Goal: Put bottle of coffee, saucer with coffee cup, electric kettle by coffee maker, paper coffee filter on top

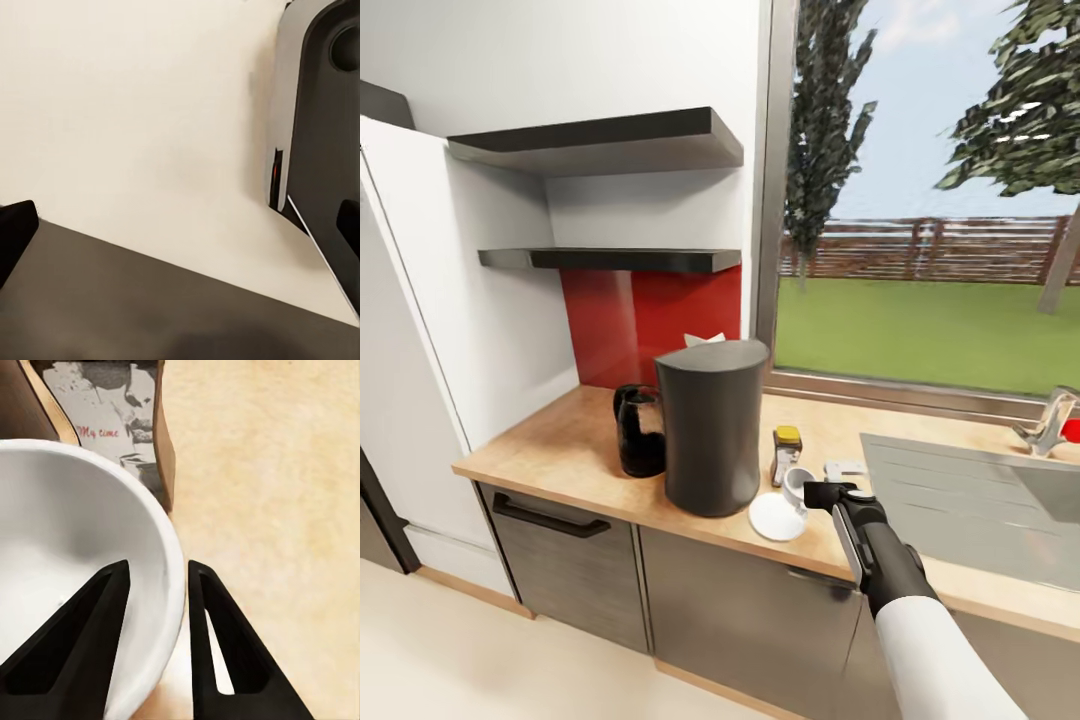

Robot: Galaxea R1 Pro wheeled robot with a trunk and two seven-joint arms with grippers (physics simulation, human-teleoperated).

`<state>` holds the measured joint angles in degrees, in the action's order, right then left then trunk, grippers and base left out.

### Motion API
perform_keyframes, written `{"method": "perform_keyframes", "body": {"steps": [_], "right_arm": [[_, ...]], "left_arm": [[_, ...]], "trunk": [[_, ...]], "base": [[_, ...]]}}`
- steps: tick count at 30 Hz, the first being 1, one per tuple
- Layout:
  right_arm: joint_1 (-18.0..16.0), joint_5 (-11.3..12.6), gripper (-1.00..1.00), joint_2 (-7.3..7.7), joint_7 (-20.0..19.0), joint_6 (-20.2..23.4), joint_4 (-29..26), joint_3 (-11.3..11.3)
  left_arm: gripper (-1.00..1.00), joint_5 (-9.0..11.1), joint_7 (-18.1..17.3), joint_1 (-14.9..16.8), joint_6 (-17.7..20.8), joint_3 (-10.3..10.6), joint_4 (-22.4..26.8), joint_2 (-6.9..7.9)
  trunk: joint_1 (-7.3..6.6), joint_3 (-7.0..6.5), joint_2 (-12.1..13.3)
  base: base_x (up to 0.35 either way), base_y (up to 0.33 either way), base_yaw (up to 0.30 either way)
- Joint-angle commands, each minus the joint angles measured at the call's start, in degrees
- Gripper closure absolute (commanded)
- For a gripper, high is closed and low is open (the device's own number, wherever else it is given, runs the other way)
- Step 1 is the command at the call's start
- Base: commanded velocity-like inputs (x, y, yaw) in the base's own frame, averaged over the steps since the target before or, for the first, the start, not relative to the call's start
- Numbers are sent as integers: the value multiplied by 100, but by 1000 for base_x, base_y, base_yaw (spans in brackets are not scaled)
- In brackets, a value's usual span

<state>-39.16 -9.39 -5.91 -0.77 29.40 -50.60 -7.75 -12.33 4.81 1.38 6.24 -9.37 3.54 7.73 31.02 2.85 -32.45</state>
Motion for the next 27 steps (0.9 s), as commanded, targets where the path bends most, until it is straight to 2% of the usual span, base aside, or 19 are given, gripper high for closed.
{"method": "perform_keyframes", "body": {"steps": [1, 9, 14, 27], "right_arm": [[-8, -38, 100, -7, -12, 27, -10, -16], [-7, -43, 100, -7, -19, 24, 0, -24], [-8, -54, 100, -7, -12, 22, 13, -32], [-4, -62, 100, 77, -11, -2, 177, -51]], "left_arm": [[-100, -61, 3, 2, 32, -48, 8, 0], [-100, -68, 3, 2, 30, -42, 6, 9], [-100, -67, 3, 2, 27, -47, 6, -13], [-100, -85, -5, 2, 78, 1, 6, 4]], "trunk": [[4, 11, -10], [4, 11, -10], [4, 11, -10], [4, 11, -10]], "base": [[140, 168, 0], [32, 37, 0], [1, 180, 0], [0, 5, 0]]}}
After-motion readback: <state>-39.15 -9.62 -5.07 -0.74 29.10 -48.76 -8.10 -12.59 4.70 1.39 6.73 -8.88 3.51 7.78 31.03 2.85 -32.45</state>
